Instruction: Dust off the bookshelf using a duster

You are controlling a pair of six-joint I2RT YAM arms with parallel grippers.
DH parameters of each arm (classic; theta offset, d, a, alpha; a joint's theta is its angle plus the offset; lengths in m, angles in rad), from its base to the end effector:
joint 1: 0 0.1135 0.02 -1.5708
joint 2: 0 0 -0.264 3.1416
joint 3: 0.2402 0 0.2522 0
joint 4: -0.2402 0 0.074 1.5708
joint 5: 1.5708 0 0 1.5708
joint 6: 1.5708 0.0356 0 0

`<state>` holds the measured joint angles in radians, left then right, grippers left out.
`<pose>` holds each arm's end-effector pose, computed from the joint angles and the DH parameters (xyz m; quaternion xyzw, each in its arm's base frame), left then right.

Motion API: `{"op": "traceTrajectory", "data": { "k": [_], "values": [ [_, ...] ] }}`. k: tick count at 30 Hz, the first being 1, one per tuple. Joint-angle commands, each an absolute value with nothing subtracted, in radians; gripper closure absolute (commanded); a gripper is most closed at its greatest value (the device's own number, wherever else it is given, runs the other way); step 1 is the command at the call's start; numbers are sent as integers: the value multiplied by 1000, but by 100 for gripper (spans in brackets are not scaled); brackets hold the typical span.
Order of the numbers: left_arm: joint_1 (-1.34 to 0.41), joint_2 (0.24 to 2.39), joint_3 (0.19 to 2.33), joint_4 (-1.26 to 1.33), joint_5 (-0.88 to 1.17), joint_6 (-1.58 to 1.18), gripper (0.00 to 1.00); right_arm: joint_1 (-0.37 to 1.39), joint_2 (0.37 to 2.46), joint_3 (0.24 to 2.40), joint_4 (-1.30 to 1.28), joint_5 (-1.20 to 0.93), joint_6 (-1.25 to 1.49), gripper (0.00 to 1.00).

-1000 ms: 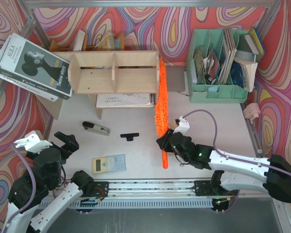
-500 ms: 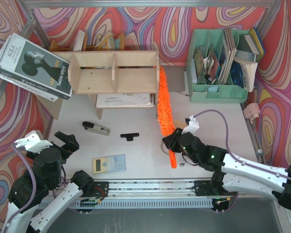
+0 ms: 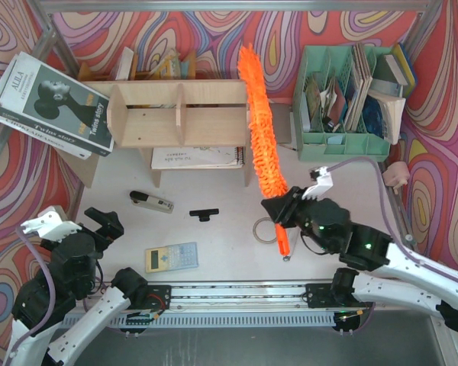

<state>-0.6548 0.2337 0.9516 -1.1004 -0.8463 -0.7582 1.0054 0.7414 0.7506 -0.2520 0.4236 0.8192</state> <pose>0.0152 0.0219 0.3445 -0.2686 0.7427 -0.0725 0.6091 0.1051 0.1383 0.3284 0.0574 0.7786 0.3752 0.4996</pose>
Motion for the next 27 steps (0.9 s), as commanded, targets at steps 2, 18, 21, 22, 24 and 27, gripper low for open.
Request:
{"op": "traceTrajectory", "data": {
  "k": [2,18,21,22,24,27],
  "values": [
    [-660,218,938,-1098,-873,-765,2,1025,666,892,-245,431,612,100],
    [-661,235,942,-1112,-890,-776,2,1026,592,795,-224,209,593,100],
    [-660,244,945,-1114,-891,-776,2,1025,565,777,-215,204,601,100],
    [-661,247,944,-1114,-892,-776,2,1025,560,773,-214,206,603,100],
    [-661,252,946,-1116,-894,-777,2,1025,545,763,-211,226,615,100],
    [-660,258,945,-1118,-894,-778,2,1025,514,746,-207,267,625,100]
  ]
}}
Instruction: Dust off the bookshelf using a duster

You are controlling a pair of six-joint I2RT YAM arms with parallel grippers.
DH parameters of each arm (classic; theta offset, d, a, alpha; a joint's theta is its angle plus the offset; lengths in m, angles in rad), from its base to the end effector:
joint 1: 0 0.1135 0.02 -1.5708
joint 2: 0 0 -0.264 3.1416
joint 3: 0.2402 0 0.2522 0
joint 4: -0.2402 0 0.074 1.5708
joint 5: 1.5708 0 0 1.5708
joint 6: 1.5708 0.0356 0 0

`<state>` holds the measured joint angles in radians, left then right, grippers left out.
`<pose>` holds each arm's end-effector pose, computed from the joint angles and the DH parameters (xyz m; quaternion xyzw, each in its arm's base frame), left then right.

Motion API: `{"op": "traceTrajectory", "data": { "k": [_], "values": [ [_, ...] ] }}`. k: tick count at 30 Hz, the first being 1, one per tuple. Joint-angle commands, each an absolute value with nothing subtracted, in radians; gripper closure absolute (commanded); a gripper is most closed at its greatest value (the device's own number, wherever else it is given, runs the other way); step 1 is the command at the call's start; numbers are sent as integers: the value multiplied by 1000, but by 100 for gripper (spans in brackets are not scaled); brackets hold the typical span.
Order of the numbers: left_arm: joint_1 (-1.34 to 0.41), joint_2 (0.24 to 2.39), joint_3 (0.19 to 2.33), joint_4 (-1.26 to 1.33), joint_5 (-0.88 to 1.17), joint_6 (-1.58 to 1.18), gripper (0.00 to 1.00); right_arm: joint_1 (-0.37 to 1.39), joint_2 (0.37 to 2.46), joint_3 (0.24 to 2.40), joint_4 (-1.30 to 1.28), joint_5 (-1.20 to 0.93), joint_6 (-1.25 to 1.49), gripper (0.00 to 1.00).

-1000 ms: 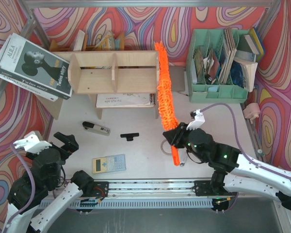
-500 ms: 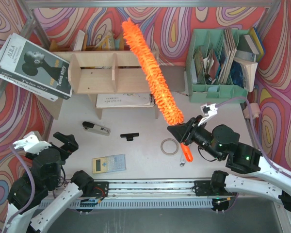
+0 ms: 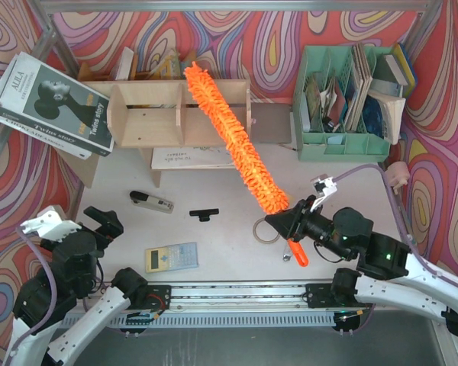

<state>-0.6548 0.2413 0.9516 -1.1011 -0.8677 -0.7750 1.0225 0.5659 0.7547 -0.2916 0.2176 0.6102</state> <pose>0.0165 0.0216 0.3448 -0.2787 0.7385 -0.0672 0.6102 0.0768 0.1109 0.3488 -0.0799 0.7374 0.4300 0.5148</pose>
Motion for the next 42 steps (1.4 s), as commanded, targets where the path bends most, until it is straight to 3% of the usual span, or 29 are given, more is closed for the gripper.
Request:
{"op": "traceTrajectory", "data": {
  "k": [1,20,31,36,40,42],
  "values": [
    [-660,259,946,-1116,-894,-778,2,1025,509,747,-208,282,624,100],
    [-660,273,947,-1117,-891,-776,2,1039,725,815,110,497,523,100],
    [-660,264,946,-1111,-883,-770,2,1437,957,898,486,925,197,100],
    [-661,249,943,-1105,-879,-767,2,1498,920,872,375,1072,316,100],
    [-660,238,940,-1101,-876,-765,2,1681,920,863,284,1316,401,100],
    [-661,235,940,-1100,-876,-765,2,1765,966,963,-143,1409,852,100]
  ]
}}
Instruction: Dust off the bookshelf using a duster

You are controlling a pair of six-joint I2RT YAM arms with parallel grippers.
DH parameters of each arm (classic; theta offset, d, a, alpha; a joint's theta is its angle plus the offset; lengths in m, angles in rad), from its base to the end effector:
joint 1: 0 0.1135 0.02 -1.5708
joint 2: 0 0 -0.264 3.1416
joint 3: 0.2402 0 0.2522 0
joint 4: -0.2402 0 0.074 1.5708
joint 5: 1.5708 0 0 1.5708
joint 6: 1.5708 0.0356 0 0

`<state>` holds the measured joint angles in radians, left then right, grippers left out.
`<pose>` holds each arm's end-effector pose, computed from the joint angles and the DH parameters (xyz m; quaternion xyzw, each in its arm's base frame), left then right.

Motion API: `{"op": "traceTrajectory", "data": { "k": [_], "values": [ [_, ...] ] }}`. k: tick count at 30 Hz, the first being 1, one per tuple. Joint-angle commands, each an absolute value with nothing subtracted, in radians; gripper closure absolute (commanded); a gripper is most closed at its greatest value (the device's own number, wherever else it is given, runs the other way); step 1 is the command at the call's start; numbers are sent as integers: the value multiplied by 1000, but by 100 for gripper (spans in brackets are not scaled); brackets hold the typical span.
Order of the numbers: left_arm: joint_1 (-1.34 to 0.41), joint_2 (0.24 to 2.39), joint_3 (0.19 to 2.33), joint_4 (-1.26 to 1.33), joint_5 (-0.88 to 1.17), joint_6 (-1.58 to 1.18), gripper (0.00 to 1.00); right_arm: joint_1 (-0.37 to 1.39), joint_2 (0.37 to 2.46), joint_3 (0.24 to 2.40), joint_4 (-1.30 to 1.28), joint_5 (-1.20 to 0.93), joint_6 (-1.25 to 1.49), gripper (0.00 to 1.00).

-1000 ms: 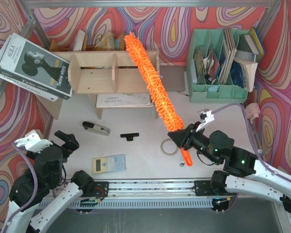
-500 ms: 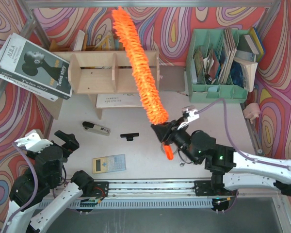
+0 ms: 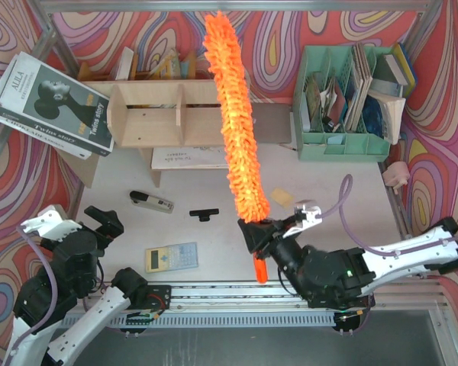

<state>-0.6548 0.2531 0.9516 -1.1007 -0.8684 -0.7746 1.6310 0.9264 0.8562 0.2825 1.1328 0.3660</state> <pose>0.0187 0.0199 0.3451 -0.2769 0.7415 -0.0630 0.6079 0.0203 0.1987 0.3860 0.0234 0.6744 0.3694 0.6389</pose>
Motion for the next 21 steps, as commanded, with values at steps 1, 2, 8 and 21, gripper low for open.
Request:
{"op": "traceTrajectory", "data": {
  "k": [1,2,8,21],
  "values": [
    [-660,235,940,-1100,-876,-765,2,1813,1006,1029,-495,1459,1155,100],
    [-660,234,940,-1100,-875,-765,2,1875,1052,1075,-697,1506,1344,100],
    [-661,232,939,-1098,-873,-762,2,1973,1157,1096,-725,1430,1391,100],
    [-661,219,936,-1094,-871,-762,2,1976,1314,1037,-1276,1113,2148,100]
  ]
}}
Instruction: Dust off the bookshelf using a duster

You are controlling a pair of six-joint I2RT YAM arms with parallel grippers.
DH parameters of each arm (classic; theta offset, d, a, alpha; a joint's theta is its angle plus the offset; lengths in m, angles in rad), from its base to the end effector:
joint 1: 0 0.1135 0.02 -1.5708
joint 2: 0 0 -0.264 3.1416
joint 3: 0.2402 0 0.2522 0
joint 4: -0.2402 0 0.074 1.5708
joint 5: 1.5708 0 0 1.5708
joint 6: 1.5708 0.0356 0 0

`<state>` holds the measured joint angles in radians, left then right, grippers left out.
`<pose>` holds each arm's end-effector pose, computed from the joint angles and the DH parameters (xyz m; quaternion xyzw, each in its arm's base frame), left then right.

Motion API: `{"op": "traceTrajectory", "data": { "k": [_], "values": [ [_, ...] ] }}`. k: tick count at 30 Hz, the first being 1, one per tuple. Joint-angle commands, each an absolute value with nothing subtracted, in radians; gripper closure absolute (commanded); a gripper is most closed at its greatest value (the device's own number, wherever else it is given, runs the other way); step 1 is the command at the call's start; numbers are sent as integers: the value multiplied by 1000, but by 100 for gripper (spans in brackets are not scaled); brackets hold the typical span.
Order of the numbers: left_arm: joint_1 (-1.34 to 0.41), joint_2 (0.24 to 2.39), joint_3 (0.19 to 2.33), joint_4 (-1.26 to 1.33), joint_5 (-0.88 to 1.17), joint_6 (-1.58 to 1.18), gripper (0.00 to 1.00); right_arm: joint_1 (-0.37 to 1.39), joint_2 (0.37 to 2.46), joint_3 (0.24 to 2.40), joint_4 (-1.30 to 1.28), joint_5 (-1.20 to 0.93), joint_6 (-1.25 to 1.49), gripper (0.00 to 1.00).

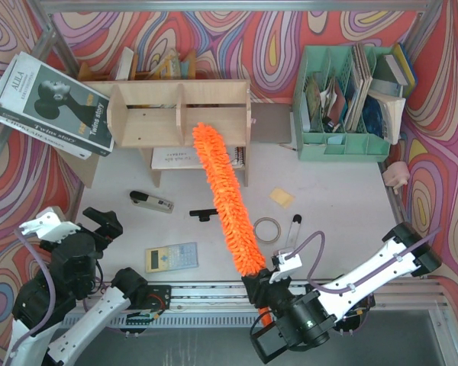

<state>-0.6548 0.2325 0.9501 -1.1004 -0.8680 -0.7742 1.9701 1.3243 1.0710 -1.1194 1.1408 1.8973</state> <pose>0.0151 0.0226 0.3444 -0.2798 0.7365 -0.0695 0.6119 -0.0578 0.2201 0.2791 0.0229 0.8389 0.2686 0.4728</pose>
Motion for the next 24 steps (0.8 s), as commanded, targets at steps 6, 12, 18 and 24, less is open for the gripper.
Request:
{"op": "traceTrajectory", "data": {
  "k": [6,12,18,24],
  "values": [
    [-660,219,936,-1094,-871,-761,2,1977,1186,877,-964,1097,1866,100],
    [-661,226,936,-1092,-871,-760,2,1977,1162,793,-976,1021,1903,100],
    [-660,243,939,-1095,-873,-761,2,1981,1182,770,-923,975,1826,100],
    [-661,242,939,-1097,-875,-762,2,2025,1167,760,-833,1017,1684,100]
  ]
}}
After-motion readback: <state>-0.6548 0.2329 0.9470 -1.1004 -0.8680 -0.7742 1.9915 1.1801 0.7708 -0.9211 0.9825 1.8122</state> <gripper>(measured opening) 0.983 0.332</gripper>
